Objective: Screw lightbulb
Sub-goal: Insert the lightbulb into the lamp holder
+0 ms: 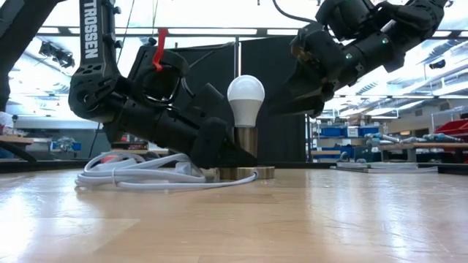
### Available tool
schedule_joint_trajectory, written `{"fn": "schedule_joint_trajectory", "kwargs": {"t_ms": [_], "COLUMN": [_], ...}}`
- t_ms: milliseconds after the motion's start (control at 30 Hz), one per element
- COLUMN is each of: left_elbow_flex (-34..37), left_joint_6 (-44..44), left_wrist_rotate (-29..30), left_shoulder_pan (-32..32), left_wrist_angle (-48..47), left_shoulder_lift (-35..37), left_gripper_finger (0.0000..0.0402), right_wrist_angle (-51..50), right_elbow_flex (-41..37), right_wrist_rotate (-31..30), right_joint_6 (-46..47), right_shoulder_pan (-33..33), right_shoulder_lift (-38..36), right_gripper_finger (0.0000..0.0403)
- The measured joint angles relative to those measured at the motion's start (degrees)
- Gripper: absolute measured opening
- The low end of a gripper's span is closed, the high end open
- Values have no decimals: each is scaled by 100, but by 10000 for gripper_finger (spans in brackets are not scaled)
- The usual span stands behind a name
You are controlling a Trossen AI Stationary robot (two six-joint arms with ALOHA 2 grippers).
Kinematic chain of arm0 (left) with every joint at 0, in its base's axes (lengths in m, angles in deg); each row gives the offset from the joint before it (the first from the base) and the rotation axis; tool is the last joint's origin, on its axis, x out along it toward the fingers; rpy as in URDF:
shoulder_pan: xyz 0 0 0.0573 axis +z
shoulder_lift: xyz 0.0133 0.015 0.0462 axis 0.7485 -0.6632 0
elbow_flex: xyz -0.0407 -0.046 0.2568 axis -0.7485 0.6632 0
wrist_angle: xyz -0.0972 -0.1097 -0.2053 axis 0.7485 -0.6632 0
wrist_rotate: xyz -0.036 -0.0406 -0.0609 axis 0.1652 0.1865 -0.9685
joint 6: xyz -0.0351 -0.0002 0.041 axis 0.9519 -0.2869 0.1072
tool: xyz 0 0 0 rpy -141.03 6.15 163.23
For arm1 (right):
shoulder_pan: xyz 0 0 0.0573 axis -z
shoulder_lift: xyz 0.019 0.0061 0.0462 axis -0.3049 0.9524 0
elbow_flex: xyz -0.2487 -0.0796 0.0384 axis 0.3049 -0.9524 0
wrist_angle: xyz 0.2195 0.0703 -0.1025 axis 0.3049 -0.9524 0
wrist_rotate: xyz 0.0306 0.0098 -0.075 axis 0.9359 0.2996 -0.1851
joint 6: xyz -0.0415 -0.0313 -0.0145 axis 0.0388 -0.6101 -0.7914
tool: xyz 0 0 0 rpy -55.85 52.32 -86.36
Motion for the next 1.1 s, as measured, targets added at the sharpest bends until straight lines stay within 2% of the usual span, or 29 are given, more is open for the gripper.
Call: {"fn": "schedule_joint_trajectory", "kwargs": {"t_ms": [167, 333, 500, 900, 1100], "left_elbow_flex": [1, 1, 1, -3, -3], "left_joint_6": [110, 126, 150, 255, 271], "left_wrist_rotate": [1, 2, 3, -52, -162], "left_shoulder_pan": [0, 1, 2, -9, -13], "left_wrist_angle": [1, 5, 12, 6, 14], "left_shoulder_lift": [0, 0, 0, 4, 4], "left_gripper_finger": [177, 177, 177, 177, 177], "right_wrist_angle": [263, 932, 1539, 1082, 951], "right_elbow_flex": [0, -2, 44, 393, 396], "right_wrist_rotate": [-227, -175, -406, -379, -762], "right_joint_6": [-80, -31, -198, -102, -38], "right_shoulder_pan": [-196, -249, -244, -389, -582], "right_shoulder_lift": [94, 680, 1048, 1207, 1174], "right_gripper_finger": [230, 230, 230, 230, 230]}}
